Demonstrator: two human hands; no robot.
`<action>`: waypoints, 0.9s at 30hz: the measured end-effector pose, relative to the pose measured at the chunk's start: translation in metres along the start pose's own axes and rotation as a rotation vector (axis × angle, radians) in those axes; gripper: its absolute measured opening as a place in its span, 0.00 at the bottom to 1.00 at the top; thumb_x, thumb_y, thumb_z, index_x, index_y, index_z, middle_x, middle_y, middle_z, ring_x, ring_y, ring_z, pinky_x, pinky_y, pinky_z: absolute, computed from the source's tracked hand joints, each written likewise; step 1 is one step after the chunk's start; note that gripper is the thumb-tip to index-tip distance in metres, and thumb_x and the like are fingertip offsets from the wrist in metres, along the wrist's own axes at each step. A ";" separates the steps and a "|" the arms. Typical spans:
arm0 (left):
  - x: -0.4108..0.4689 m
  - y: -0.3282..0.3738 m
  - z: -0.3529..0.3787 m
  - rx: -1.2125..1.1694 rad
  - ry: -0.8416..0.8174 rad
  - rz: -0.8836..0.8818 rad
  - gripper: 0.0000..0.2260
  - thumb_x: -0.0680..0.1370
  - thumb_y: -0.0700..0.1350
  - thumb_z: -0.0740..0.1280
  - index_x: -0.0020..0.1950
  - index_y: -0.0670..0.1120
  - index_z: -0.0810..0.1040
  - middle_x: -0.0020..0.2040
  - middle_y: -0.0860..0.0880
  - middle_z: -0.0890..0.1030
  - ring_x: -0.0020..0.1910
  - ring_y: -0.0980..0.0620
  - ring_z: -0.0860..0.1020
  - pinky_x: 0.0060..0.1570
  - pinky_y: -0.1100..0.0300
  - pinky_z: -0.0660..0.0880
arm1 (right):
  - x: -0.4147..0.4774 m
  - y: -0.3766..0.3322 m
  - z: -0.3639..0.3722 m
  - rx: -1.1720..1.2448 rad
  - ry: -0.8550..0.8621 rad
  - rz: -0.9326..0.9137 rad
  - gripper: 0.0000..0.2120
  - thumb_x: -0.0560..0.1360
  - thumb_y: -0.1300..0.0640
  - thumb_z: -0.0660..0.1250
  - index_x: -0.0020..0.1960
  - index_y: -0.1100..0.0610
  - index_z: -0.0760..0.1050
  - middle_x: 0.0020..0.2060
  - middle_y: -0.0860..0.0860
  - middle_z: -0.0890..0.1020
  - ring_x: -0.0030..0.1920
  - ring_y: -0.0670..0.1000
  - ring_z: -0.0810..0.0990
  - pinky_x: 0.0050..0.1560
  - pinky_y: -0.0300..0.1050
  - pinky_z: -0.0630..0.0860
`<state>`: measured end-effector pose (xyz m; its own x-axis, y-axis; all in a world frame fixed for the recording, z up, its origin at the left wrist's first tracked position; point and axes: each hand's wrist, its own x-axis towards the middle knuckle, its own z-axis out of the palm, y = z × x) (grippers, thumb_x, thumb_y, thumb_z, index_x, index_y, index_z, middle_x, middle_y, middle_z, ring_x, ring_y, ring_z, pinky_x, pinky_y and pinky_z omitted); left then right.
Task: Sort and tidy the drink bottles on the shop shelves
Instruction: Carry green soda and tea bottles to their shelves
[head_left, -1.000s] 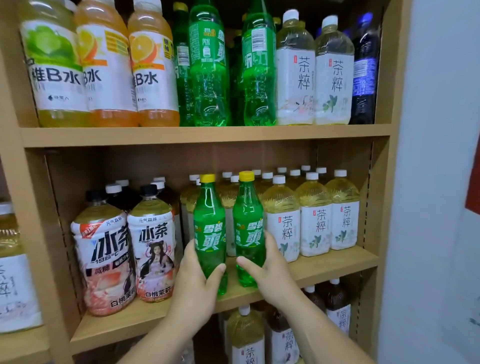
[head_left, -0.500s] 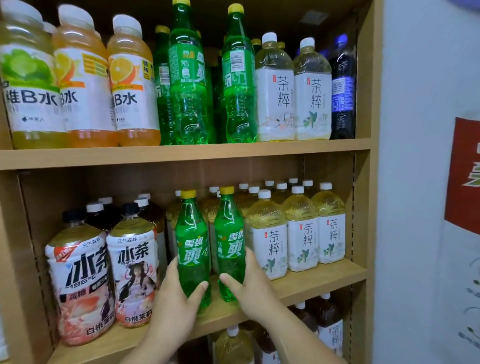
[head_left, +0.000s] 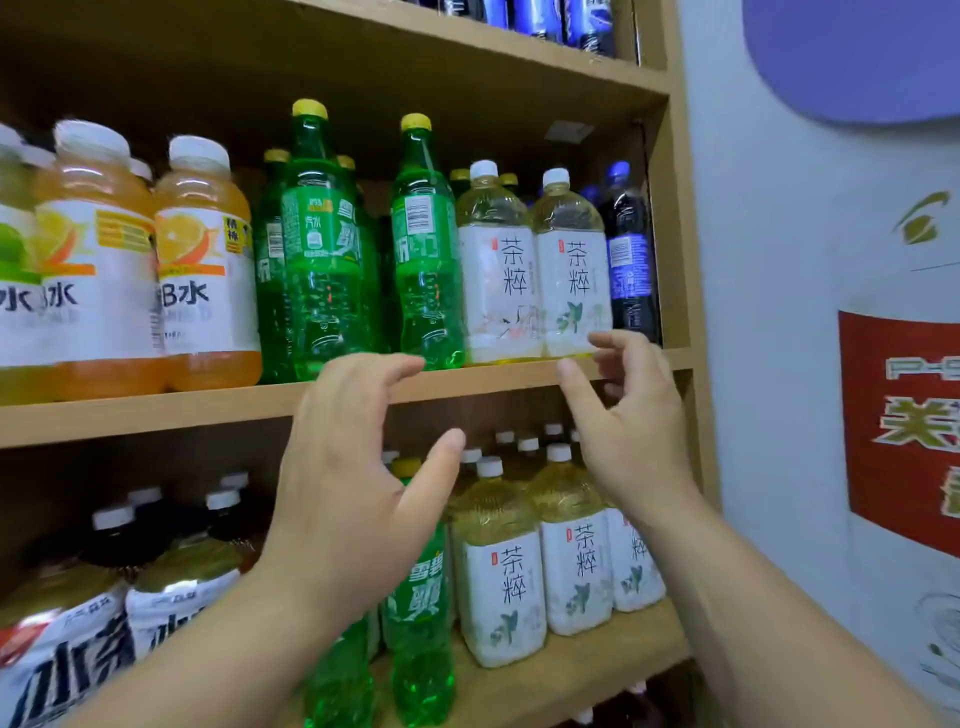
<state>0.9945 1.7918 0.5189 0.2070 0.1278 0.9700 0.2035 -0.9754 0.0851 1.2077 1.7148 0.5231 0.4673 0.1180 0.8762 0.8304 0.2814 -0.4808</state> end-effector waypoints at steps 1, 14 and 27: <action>0.021 0.004 0.006 0.045 -0.030 0.046 0.22 0.75 0.54 0.68 0.67 0.48 0.73 0.58 0.56 0.71 0.59 0.52 0.73 0.60 0.57 0.69 | 0.018 0.002 -0.002 -0.027 -0.002 0.008 0.15 0.78 0.46 0.70 0.62 0.46 0.72 0.55 0.42 0.73 0.59 0.46 0.75 0.59 0.43 0.73; 0.201 0.028 0.055 0.860 -0.219 0.318 0.23 0.78 0.62 0.63 0.66 0.48 0.73 0.60 0.44 0.75 0.61 0.40 0.72 0.58 0.45 0.69 | 0.109 0.041 0.038 -0.193 -0.061 0.089 0.40 0.75 0.37 0.69 0.80 0.44 0.54 0.72 0.55 0.67 0.71 0.58 0.67 0.66 0.54 0.68; 0.239 0.021 0.098 1.136 -0.468 0.175 0.31 0.81 0.68 0.43 0.82 0.57 0.54 0.69 0.40 0.75 0.72 0.34 0.66 0.75 0.31 0.41 | 0.109 0.050 0.039 -0.297 -0.105 0.034 0.38 0.80 0.37 0.62 0.81 0.40 0.43 0.69 0.54 0.68 0.66 0.55 0.70 0.63 0.55 0.70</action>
<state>1.1418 1.8197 0.7300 0.5892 0.2911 0.7537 0.8037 -0.3070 -0.5097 1.2885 1.7794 0.5961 0.4754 0.2242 0.8507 0.8743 -0.0125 -0.4853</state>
